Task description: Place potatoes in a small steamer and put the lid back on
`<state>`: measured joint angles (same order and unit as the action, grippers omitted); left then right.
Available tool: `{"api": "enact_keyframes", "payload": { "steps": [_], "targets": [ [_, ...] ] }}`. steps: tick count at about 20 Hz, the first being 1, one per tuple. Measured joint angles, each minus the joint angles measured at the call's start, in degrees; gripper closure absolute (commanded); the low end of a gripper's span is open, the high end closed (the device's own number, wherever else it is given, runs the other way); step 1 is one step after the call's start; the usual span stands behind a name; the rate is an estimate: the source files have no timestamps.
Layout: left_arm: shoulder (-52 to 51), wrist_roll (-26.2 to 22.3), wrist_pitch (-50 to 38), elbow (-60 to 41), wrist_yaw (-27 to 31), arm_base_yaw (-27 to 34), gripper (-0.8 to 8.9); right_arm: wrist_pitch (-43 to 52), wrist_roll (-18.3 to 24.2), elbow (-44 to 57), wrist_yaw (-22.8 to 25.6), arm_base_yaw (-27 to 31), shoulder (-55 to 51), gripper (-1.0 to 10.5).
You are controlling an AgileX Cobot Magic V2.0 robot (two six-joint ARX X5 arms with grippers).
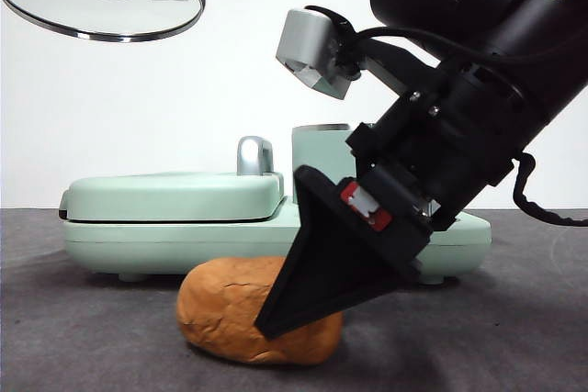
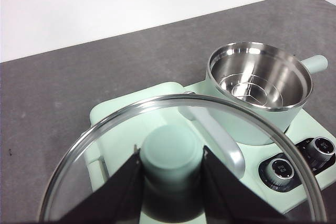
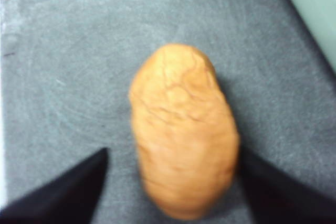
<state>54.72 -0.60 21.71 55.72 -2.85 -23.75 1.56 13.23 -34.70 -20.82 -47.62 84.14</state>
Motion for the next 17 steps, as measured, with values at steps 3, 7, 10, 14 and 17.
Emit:
{"api": "enact_keyframes", "payload": {
  "steps": [3,7,10,14,17],
  "targets": [
    [0.0,0.0,0.0,0.0,0.0,0.0,8.04,-0.04,-3.28,-0.02,-0.04,0.02,-0.04,7.1],
    [0.0,-0.13,0.0,0.0,0.02,0.39,8.04,-8.76,-9.14,-2.58,0.0,0.07,-4.35,7.1],
    [0.0,-0.22,0.02,0.0,0.02,0.39,8.04,-22.23,-10.95,-9.11,1.84,0.94,-9.75,7.1],
    [0.0,-0.22,0.66,0.0,0.0,0.37,8.04,-43.17,-11.93,-21.53,6.78,4.13,-11.3,7.1],
    [0.0,-0.22,2.05,0.0,0.02,0.39,8.04,-50.36,-12.04,-29.83,8.96,7.04,-11.23,7.1]
  ]
}}
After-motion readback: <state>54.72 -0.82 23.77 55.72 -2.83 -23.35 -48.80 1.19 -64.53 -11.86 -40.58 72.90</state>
